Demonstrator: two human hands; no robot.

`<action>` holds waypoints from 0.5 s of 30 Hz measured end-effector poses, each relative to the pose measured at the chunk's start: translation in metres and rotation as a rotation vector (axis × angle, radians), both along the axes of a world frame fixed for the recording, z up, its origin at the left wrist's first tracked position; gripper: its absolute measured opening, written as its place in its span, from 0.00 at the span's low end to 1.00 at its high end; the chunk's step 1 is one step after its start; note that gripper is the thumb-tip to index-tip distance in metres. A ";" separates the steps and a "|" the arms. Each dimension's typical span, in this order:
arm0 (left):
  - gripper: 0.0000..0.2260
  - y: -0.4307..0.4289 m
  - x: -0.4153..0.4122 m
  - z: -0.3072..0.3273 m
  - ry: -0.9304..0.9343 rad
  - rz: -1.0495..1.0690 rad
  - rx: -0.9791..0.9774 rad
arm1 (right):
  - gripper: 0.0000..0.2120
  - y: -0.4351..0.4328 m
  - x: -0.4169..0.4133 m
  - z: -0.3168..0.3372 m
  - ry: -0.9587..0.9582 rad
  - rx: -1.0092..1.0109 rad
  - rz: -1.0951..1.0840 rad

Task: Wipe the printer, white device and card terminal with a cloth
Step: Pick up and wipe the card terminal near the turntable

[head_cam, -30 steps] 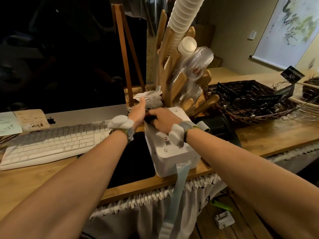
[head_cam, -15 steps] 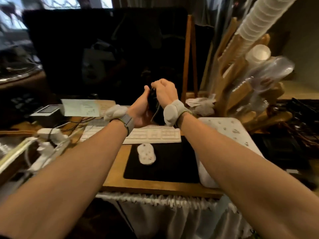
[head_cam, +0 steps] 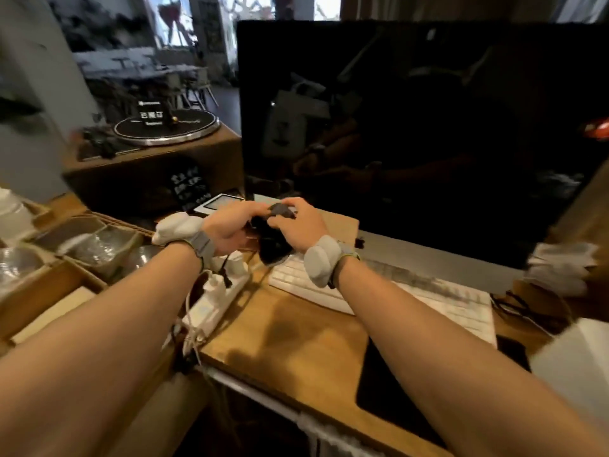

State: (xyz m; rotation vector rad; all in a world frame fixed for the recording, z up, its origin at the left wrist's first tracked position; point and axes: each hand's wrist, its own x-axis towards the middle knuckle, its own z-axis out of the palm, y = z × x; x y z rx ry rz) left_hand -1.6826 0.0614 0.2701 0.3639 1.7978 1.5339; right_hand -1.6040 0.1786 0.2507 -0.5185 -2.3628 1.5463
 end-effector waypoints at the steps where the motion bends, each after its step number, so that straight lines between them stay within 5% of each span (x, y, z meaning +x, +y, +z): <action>1: 0.08 -0.009 -0.015 -0.004 -0.007 0.015 -0.022 | 0.22 -0.008 -0.015 -0.006 0.001 0.030 0.006; 10: 0.08 -0.033 -0.123 -0.016 0.092 0.207 -0.257 | 0.25 -0.043 -0.114 -0.028 -0.023 0.062 -0.007; 15: 0.11 -0.028 -0.173 -0.021 0.489 0.286 -0.431 | 0.18 -0.052 -0.151 -0.020 0.013 0.161 0.001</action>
